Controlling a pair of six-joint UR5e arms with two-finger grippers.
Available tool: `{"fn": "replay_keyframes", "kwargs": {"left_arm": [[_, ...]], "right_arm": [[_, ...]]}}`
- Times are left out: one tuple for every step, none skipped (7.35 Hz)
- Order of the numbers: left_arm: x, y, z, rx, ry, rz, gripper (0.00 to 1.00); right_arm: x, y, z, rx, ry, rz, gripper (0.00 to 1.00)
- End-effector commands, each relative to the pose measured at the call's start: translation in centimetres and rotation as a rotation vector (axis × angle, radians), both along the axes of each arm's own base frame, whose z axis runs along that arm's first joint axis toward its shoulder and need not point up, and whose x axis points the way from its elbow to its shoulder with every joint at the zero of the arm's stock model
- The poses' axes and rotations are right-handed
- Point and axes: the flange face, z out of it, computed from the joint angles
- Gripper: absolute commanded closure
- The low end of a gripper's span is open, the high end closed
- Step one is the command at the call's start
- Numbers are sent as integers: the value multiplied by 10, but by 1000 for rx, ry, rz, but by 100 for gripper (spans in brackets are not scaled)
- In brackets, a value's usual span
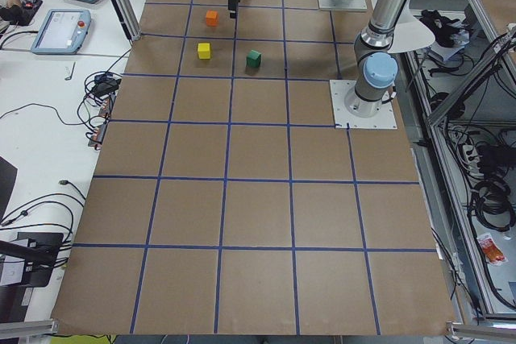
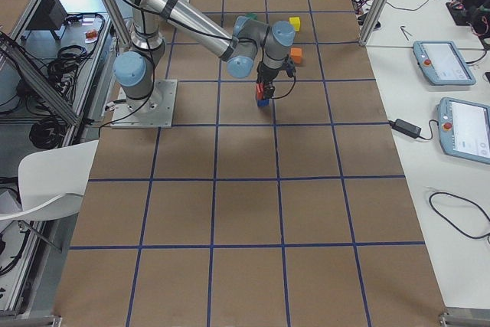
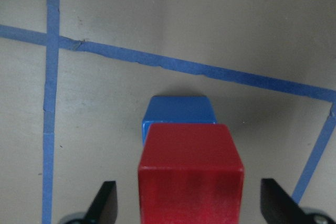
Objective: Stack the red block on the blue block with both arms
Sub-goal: 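Lower the red cube onto the blue cube with the right gripper, then open the right gripper and raise it off the stack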
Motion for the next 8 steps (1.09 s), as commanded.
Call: {"fn": "replay_keyframes", "kwargs": {"left_arm": [[0,-1,1,-2,0,1,0],[0,0,1,-2,0,-1,0],[0,0,1,-2,0,1,0],[1,-1,0,-2,0,1,0],[1,-1,0,-2,2,0,0],[0,-1,0,-2,0,-1,0],[0,-1,-1,-2,0,-1,0],[0,-1,0,-2,0,-1,0]], "right_arm": [[-1,-2,12,-25,6,-2,0],[-3,-11,34,-57,23,-7,0],[-3,-17,61,-56,18,-8,0],[-1,-22,93,-53,17,-3,0],[-1,-28,125,-52,19,-26,0],[11,-29,159,-52,28,-80,0],[39,-31,184,-54,36,-92,0],[71,-33,194,-68,45,-115,0]]}}
